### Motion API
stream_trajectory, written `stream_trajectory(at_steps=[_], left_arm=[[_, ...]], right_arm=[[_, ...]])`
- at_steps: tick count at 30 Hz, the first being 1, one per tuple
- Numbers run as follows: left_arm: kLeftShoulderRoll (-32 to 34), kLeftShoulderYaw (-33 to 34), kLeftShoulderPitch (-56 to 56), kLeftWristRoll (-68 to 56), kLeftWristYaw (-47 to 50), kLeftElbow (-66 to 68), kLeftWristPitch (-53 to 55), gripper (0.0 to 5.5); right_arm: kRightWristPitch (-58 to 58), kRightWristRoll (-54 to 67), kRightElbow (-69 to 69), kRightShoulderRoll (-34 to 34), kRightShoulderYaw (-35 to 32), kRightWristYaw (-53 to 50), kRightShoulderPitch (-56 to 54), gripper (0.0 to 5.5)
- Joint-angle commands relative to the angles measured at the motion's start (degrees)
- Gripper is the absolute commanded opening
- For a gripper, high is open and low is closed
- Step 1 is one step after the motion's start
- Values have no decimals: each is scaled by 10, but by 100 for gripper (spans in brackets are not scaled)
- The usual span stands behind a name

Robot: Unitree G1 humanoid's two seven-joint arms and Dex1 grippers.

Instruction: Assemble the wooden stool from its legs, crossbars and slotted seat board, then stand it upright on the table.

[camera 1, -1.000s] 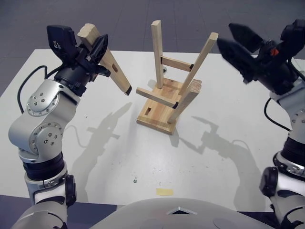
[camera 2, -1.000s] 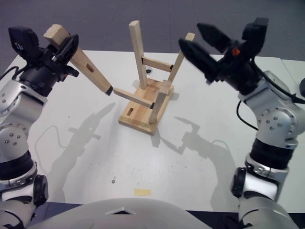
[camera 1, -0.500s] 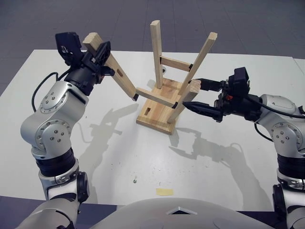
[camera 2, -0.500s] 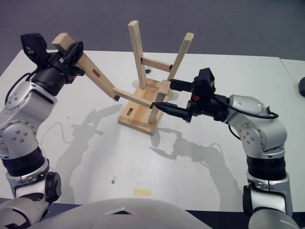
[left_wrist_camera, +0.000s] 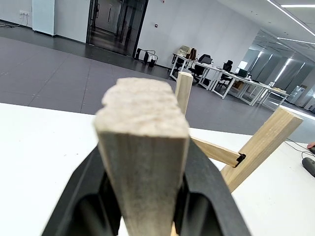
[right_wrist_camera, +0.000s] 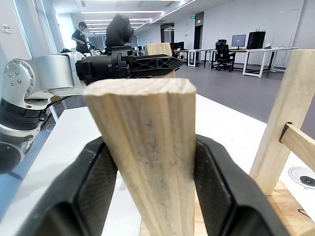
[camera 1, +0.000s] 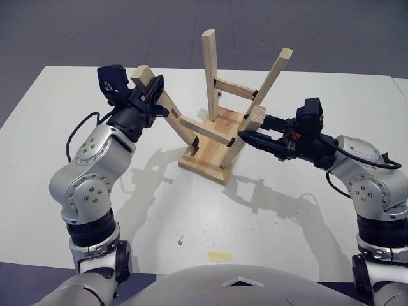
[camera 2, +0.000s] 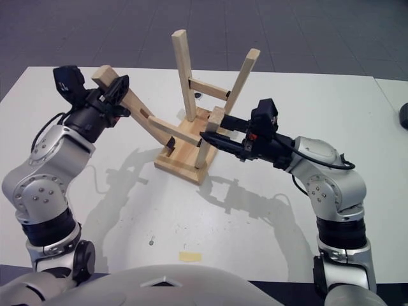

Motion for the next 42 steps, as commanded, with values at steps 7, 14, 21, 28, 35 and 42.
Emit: stream_trajectory(at_steps=[7,14,21,28,35,42], left_arm=[[13,25,26,-53,2,-33,40,102],[39,-12,35,-13,-27,-5,37,102],[29,-9,44,-31,-41,6,36,102],[6,13,31,-79,-23,7,36,102],[47,-28,36,-25,-41,10,36,102],[106,-33,49,32,-73,15,18,102]], right_arm=[[-13,-11,5,12,9,-6,6,217],[-19,-12,-3,10,10,-9,16,216],[-27,-16,-3,10,18,-12,23,216],[-36,-17,3,14,24,-13,25,215],[-38,-9,3,16,20,-13,31,215],[-43,-18,8,12,24,-11,30,215]])
